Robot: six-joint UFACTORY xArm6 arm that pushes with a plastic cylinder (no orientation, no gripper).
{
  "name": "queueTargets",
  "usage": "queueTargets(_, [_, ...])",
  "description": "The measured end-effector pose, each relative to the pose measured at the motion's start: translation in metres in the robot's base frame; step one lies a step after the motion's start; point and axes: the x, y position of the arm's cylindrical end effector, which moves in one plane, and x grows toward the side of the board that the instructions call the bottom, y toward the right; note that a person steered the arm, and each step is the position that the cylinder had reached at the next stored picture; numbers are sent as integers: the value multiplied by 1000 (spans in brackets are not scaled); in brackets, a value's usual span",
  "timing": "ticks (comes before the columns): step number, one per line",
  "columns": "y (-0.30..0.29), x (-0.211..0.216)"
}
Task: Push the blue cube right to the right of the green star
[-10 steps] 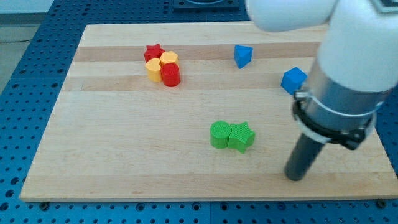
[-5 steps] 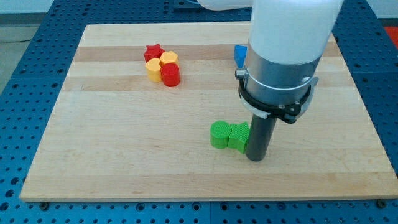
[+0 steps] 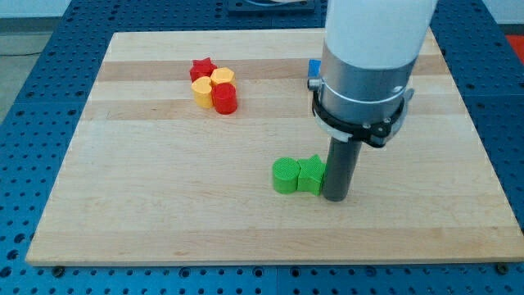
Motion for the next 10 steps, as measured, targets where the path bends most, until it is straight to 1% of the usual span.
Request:
queueTargets(1, [21, 4])
queueTargets(2, [76, -11])
queueTargets(3, [144, -39])
queueTargets(4, [200, -83])
queueTargets(6, [204, -186])
queueTargets(7, [183, -196])
queueTargets(9, [116, -179])
queueTargets(10, [93, -173])
